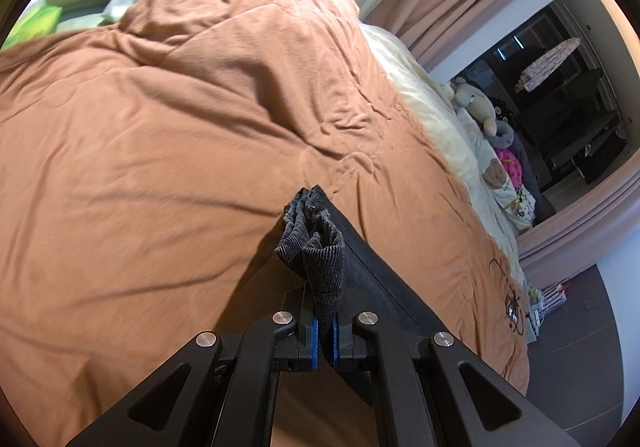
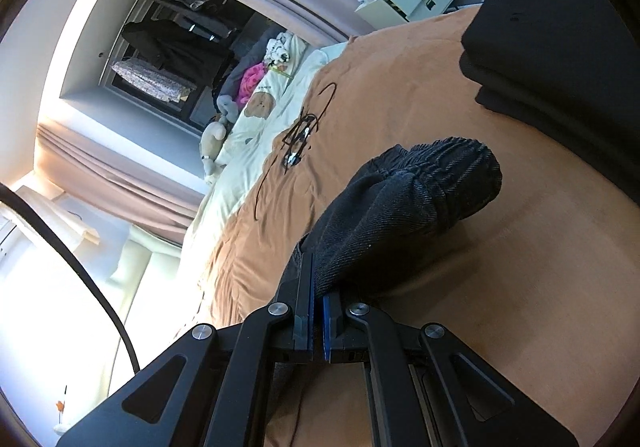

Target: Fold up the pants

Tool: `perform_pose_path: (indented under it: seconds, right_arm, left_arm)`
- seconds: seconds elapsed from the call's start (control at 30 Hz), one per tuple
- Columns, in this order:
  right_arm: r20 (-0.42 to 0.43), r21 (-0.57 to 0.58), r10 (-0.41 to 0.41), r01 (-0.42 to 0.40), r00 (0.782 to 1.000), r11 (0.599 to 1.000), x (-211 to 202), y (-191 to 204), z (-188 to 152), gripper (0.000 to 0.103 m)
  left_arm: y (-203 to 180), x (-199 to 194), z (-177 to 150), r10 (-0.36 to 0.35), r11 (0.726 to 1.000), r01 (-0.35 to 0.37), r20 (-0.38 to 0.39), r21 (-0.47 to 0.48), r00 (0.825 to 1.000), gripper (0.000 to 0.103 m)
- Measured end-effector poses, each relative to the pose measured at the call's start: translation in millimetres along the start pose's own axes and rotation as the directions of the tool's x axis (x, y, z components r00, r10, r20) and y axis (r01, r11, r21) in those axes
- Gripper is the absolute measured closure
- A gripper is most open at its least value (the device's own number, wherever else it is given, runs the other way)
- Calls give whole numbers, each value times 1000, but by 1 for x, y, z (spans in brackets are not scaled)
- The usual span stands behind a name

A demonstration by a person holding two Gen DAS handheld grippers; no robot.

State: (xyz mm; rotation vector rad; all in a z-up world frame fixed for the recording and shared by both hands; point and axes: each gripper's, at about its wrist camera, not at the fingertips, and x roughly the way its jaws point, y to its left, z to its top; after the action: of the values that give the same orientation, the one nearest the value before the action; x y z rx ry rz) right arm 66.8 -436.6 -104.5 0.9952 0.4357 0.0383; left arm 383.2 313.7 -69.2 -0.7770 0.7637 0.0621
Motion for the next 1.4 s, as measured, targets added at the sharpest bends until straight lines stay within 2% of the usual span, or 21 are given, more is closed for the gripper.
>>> perform_pose_path:
  seconds: [0.33, 0.93, 1.13, 1.4]
  right_arm:
    - [-12, 5, -2, 2, 1000, 1000, -31, -11, -11, 103]
    - [-33, 15, -35, 35, 999, 999, -54, -15, -26, 103]
    - [-56, 38, -66, 69, 996, 997, -53, -25, -36, 103]
    - [-119, 101, -153, 165, 981, 981, -51, -37, -38, 100]
  left_arm:
    - [32, -44, -29, -14, 999, 14, 13, -29, 1000, 99]
    - [85, -91, -67, -41, 994, 44, 28, -100, 999, 99]
    - [108, -89, -85, -30, 992, 31, 9, -124, 1000, 99]
    - [144, -71, -108, -6, 985, -2, -47, -170, 999, 98]
